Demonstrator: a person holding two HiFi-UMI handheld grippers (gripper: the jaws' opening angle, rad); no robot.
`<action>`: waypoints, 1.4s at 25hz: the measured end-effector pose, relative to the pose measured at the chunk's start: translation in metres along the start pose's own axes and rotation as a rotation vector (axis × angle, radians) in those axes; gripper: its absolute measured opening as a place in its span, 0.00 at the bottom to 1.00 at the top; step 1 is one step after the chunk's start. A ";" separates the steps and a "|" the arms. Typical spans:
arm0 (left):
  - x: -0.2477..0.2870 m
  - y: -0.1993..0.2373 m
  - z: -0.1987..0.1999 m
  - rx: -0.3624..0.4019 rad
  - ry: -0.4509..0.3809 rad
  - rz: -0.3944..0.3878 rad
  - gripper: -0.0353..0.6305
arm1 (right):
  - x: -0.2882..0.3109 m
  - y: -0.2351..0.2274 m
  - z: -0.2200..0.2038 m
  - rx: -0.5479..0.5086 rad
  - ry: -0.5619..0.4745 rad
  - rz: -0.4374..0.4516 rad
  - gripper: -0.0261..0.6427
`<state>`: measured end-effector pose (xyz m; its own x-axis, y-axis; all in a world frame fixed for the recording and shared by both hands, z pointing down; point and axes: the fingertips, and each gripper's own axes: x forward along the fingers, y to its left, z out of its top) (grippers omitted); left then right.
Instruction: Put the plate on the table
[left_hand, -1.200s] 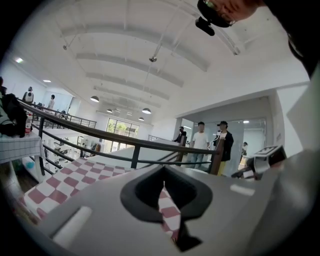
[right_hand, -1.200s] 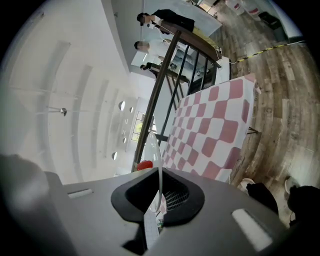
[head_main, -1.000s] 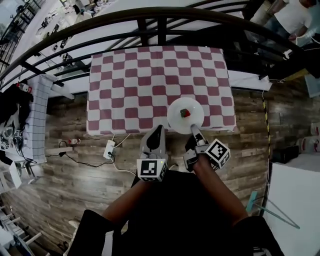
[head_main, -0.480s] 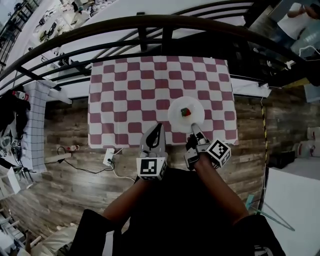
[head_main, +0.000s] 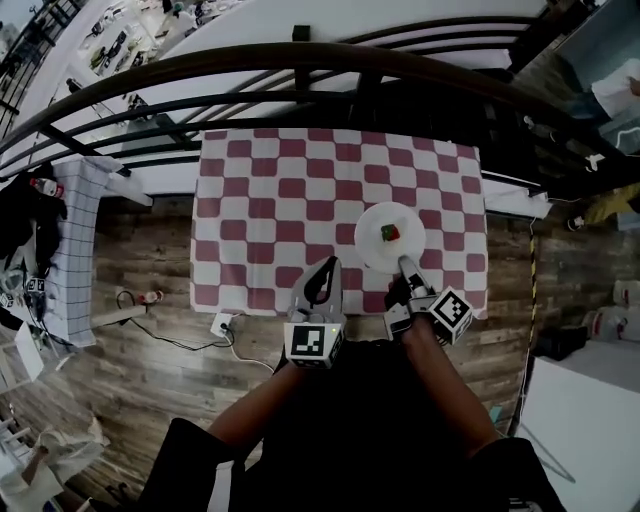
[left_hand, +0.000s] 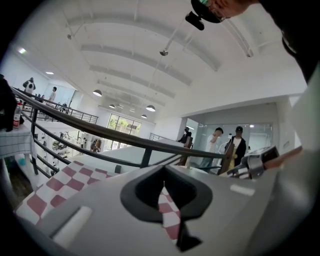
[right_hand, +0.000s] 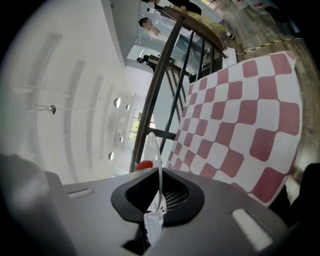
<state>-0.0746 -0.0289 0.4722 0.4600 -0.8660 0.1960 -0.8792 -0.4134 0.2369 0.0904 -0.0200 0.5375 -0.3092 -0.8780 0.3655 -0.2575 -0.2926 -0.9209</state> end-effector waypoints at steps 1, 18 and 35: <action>0.002 0.005 0.002 0.000 0.001 0.003 0.07 | 0.005 0.002 0.000 -0.001 -0.001 0.001 0.05; 0.037 0.021 0.012 -0.006 -0.007 0.055 0.07 | 0.041 -0.001 0.006 -0.033 0.064 -0.017 0.05; 0.076 0.028 0.011 -0.024 -0.011 0.115 0.07 | 0.105 -0.016 0.023 -0.063 0.162 -0.016 0.05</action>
<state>-0.0659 -0.1091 0.4829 0.3544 -0.9106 0.2126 -0.9229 -0.3040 0.2363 0.0836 -0.1158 0.5877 -0.4471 -0.7991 0.4020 -0.3193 -0.2772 -0.9062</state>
